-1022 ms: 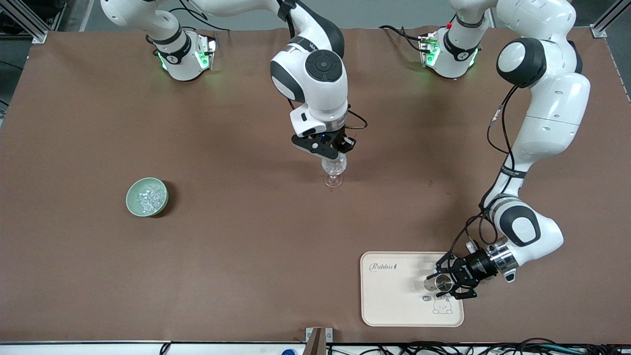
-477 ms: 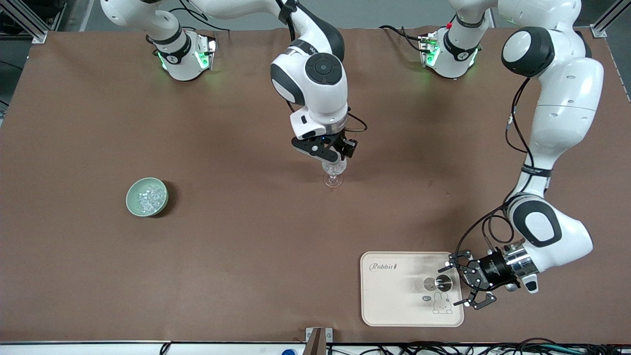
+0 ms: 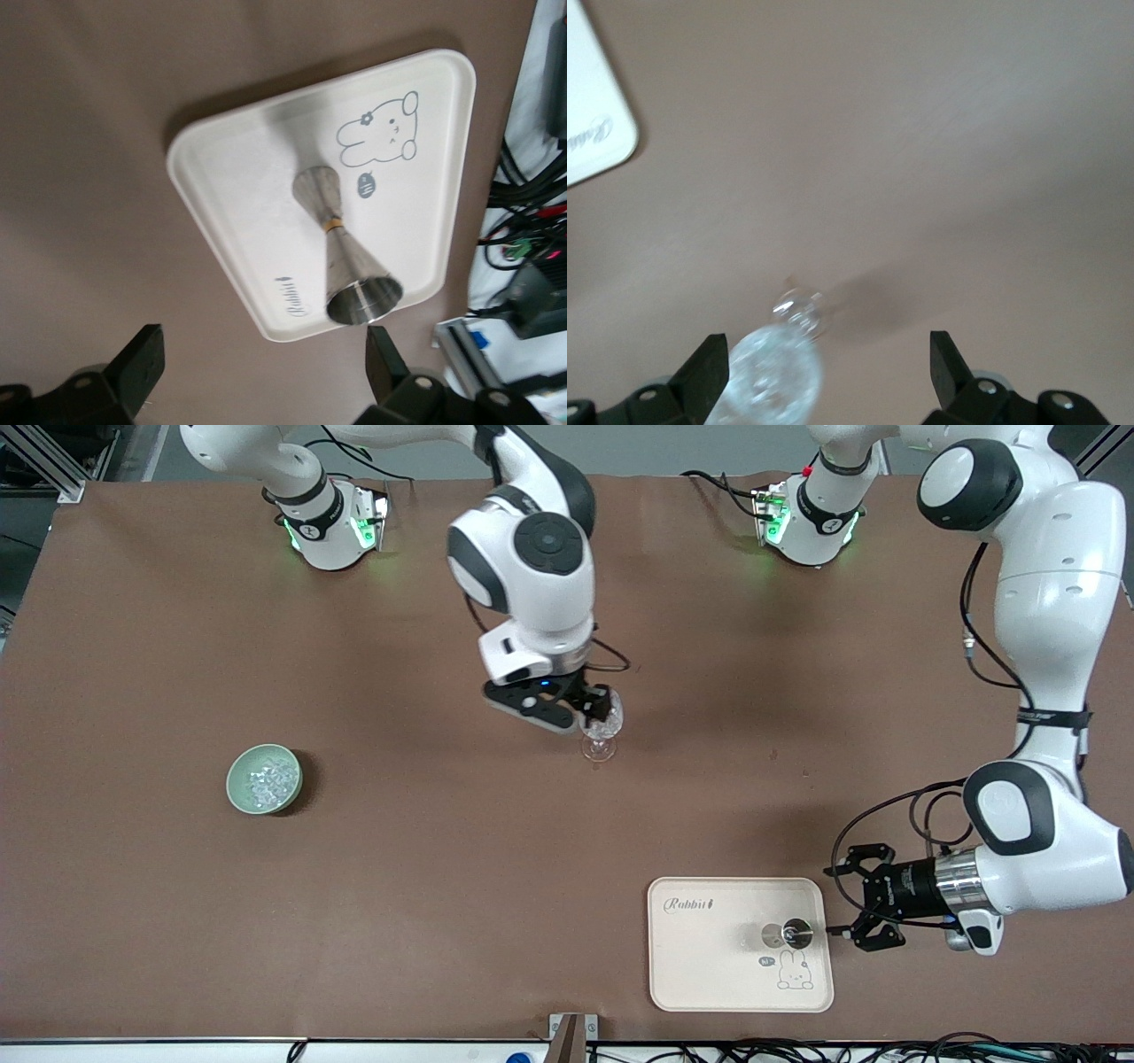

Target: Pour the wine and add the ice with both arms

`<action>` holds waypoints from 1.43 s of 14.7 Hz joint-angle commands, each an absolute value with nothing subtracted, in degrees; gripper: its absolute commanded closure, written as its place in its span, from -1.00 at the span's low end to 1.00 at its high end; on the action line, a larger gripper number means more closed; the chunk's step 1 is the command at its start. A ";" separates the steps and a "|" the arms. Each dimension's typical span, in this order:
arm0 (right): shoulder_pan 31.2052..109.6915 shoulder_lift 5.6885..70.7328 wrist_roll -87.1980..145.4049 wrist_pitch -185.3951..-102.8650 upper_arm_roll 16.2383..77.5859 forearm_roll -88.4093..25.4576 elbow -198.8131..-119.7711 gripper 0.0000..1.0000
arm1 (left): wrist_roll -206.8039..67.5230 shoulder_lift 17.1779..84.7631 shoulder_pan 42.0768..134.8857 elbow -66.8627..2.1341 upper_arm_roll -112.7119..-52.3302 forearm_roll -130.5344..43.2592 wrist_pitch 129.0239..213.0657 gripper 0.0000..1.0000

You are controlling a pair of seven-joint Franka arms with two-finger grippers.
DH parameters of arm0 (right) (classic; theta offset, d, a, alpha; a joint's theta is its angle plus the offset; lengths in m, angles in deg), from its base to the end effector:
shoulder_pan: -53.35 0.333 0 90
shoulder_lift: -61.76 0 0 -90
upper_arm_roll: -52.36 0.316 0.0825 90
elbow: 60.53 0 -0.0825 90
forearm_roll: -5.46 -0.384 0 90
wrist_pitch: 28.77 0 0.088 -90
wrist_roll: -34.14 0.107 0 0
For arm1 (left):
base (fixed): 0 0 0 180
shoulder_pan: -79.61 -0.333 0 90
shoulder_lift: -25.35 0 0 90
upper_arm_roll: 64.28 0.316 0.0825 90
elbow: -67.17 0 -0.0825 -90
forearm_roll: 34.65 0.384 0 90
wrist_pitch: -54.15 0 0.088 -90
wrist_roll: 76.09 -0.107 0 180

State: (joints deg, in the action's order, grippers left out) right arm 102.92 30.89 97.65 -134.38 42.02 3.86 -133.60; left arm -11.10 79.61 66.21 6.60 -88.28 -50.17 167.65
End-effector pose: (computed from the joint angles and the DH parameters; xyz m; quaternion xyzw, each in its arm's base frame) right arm 0.5344 0.4763 0.4495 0.9790 -0.2005 0.0370 0.0056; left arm 0.7761 -0.0457 0.2989 0.7833 0.5507 -0.1566 0.2423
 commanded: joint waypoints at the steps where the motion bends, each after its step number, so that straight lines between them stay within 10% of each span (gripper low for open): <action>1: 95.13 37.93 86.04 -129.07 41.99 4.40 -136.20 -1.00 | -11.67 73.97 66.68 5.12 -88.63 -43.71 162.18 -1.00; 21: 55.47 57.28 34.24 -124.31 41.99 4.49 -152.20 -1.00 | -53.32 49.35 74.42 5.03 -88.10 -19.53 143.11 -1.00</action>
